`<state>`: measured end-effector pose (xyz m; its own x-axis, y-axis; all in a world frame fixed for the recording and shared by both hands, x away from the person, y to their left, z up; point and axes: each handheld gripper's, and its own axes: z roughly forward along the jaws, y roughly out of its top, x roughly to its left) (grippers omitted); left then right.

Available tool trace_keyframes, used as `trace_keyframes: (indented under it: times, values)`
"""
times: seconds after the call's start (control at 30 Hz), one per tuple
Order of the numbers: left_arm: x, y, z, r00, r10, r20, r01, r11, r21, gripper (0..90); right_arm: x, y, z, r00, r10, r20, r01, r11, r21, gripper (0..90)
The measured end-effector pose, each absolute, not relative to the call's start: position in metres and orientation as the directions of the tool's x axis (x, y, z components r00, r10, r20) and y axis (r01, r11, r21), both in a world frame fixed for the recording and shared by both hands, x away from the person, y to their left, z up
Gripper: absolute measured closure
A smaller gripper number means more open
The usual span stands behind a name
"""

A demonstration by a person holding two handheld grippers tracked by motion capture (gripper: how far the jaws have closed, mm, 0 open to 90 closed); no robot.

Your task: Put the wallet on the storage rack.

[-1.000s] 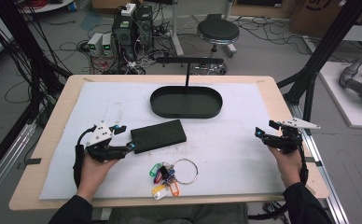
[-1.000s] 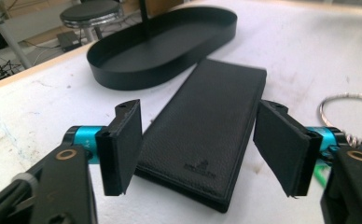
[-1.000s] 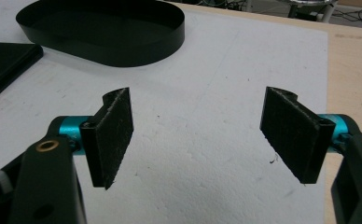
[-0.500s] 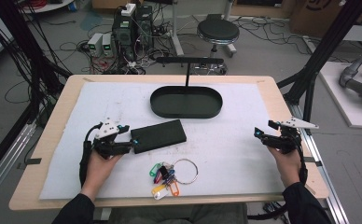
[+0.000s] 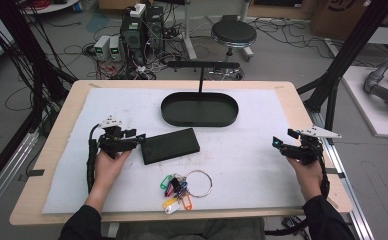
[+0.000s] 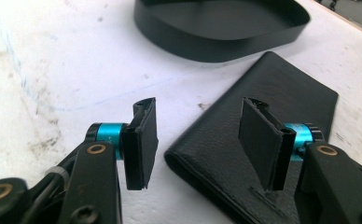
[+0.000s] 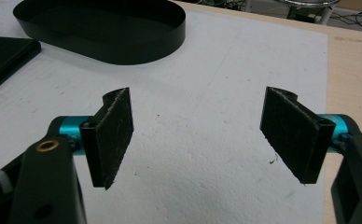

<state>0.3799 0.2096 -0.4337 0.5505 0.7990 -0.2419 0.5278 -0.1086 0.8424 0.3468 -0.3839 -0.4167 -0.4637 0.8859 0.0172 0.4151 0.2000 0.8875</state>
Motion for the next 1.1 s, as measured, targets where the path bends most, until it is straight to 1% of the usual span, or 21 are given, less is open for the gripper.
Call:
trace_keyframes:
  times: [0.03, 0.1, 0.2, 0.23, 0.27, 0.3, 0.33, 0.37, 0.4, 0.43, 0.47, 0.57, 0.6, 0.67, 0.73, 0.77, 0.93, 1.0, 1.03, 1.07, 1.1]
  values:
    - [0.382, 0.21, -0.435, 0.546, 0.798, -0.254, 0.544, -0.107, 0.833, 49.2, 0.347, -0.384, -0.417, -0.465, 0.885, 0.016, 0.414, 0.202, 0.888, 25.7]
    - [0.389, 0.209, -0.44, 0.517, 0.802, -0.298, 0.594, -0.086, 0.8, 49.6, 0.347, -0.383, -0.417, -0.466, 0.885, 0.014, 0.413, 0.204, 0.888, 25.8]
    - [0.392, 0.208, -0.445, 0.502, 0.804, -0.318, 0.629, -0.087, 0.772, 50.7, 0.347, -0.383, -0.417, -0.469, 0.883, 0.008, 0.409, 0.209, 0.888, 25.7]
    - [0.394, 0.208, -0.449, 0.486, 0.803, -0.344, 0.665, -0.084, 0.742, 50.6, 0.347, -0.383, -0.417, -0.468, 0.884, 0.012, 0.411, 0.206, 0.888, 25.8]
    - [0.394, 0.208, -0.449, 0.486, 0.803, -0.344, 0.665, -0.084, 0.742, 50.6, 0.347, -0.383, -0.417, -0.468, 0.884, 0.012, 0.411, 0.206, 0.888, 25.8]
    - [0.395, 0.21, -0.451, 0.472, 0.792, -0.387, 0.687, -0.056, 0.724, 50.7, 0.346, -0.383, -0.416, -0.469, 0.883, 0.012, 0.41, 0.206, 0.888, 25.7]
    - [0.395, 0.21, -0.451, 0.472, 0.792, -0.387, 0.687, -0.056, 0.724, 51.8, 0.346, -0.383, -0.416, -0.469, 0.883, 0.012, 0.41, 0.206, 0.888, 25.7]
    - [0.395, 0.211, -0.452, 0.47, 0.781, -0.412, 0.698, -0.043, 0.714, 54.7, 0.346, -0.382, -0.417, -0.469, 0.883, 0.011, 0.41, 0.206, 0.889, 25.7]
    - [0.395, 0.212, -0.453, 0.471, 0.771, -0.428, 0.703, -0.035, 0.71, 54.7, 0.346, -0.382, -0.417, -0.469, 0.883, 0.011, 0.41, 0.206, 0.889, 25.7]
    - [0.395, 0.212, -0.453, 0.475, 0.768, -0.43, 0.703, -0.037, 0.711, 58.2, 0.346, -0.382, -0.417, -0.472, 0.881, 0.008, 0.408, 0.211, 0.888, 25.7]
    - [0.395, 0.212, -0.453, 0.472, 0.769, -0.432, 0.705, -0.035, 0.708, 58.2, 0.346, -0.382, -0.417, -0.472, 0.881, 0.008, 0.408, 0.211, 0.888, 25.7]
    - [0.393, 0.211, -0.453, 0.481, 0.775, -0.409, 0.688, -0.046, 0.724, 61.6, 0.346, -0.381, -0.416, -0.474, 0.88, 0.006, 0.404, 0.212, 0.89, 25.8]
    - [0.39, 0.21, -0.451, 0.486, 0.786, -0.383, 0.668, -0.051, 0.743, 64.0, 0.346, -0.38, -0.416, -0.473, 0.881, 0.006, 0.405, 0.211, 0.89, 26.1]
    - [0.386, 0.212, -0.451, 0.494, 0.79, -0.362, 0.645, -0.055, 0.762, 70.7, 0.346, -0.38, -0.416, -0.477, 0.879, 0.001, 0.397, 0.214, 0.892, 26.9]
    - [0.385, 0.212, -0.45, 0.501, 0.79, -0.353, 0.635, -0.058, 0.77, 75.2, 0.346, -0.379, -0.415, -0.476, 0.879, 0.0, 0.396, 0.215, 0.893, 26.9]
    - [0.383, 0.211, -0.448, 0.508, 0.796, -0.328, 0.617, -0.071, 0.784, 76.2, 0.346, -0.378, -0.415, -0.478, 0.878, 0.001, 0.391, 0.212, 0.896, 27.1]
    - [0.377, 0.211, -0.444, 0.528, 0.793, -0.303, 0.574, -0.07, 0.816, 78.7, 0.345, -0.375, -0.413, -0.486, 0.874, 0.001, 0.384, 0.213, 0.898, 27.3]
    - [0.371, 0.211, -0.438, 0.556, 0.786, -0.271, 0.53, -0.084, 0.844, 79.1, 0.346, -0.37, -0.412, -0.496, 0.868, -0.001, 0.376, 0.216, 0.901, 27.4]
    - [0.366, 0.21, -0.433, 0.591, 0.776, -0.221, 0.474, -0.113, 0.873, 79.3, 0.347, -0.369, -0.412, -0.499, 0.867, -0.003, 0.372, 0.218, 0.902, 27.4]
    - [0.366, 0.21, -0.433, 0.591, 0.776, -0.221, 0.474, -0.113, 0.873, 79.3, 0.347, -0.369, -0.412, -0.499, 0.867, -0.003, 0.372, 0.218, 0.902, 27.4]
    - [0.363, 0.21, -0.431, 0.605, 0.771, -0.202, 0.451, -0.122, 0.884, 79.3, 0.347, -0.367, -0.411, -0.5, 0.866, 0.002, 0.37, 0.211, 0.905, 27.4]
